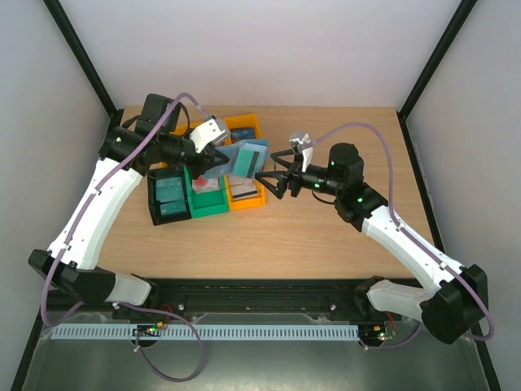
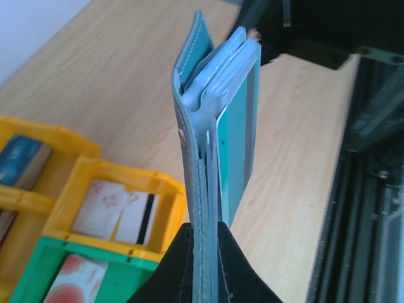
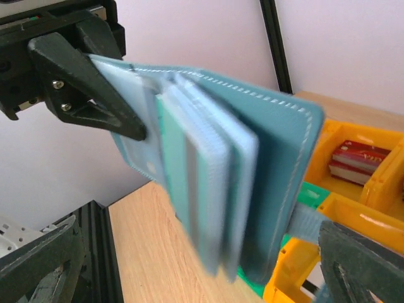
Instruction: Take the credit cards out of the card holder
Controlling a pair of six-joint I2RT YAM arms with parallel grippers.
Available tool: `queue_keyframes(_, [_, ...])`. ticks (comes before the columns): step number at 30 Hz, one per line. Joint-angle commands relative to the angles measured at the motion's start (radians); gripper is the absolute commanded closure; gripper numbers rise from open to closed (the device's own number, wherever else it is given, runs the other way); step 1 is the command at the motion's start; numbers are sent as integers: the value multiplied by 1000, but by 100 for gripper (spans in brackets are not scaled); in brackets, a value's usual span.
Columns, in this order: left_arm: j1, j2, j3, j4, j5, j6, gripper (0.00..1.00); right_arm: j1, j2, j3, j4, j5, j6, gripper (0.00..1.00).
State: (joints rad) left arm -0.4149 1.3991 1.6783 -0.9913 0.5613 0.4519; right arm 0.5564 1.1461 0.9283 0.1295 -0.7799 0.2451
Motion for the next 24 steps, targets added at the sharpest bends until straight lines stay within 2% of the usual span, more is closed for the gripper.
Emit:
queue_keyframes(1, [13,-29,56,-108,245,101,98,-4,-13,-12,45,-45,-33,1])
queue_keyframes(7, [27,-38,73,-175,326,176,98,-6,-10,-7,58,-93,-35,1])
queue_keyframes(8, [29,-39,73,-185,339,188,98,-6,-10,-6,62,-119,-33,0])
queue_keyframes(11, [32,-41,75,-213,370,225,98,-6,-4,-4,96,-242,-20,8])
queue_keyframes(13, [33,-41,78,-232,381,248,98,-6,-4,-2,95,-277,-21,7])
queue_keyframes(16, [37,-44,84,-247,385,264,98,-6,-21,5,33,-258,-83,0])
queue_keyframes(24, [41,-45,78,-299,404,336,98,-20,-33,31,-39,-131,-121,1])
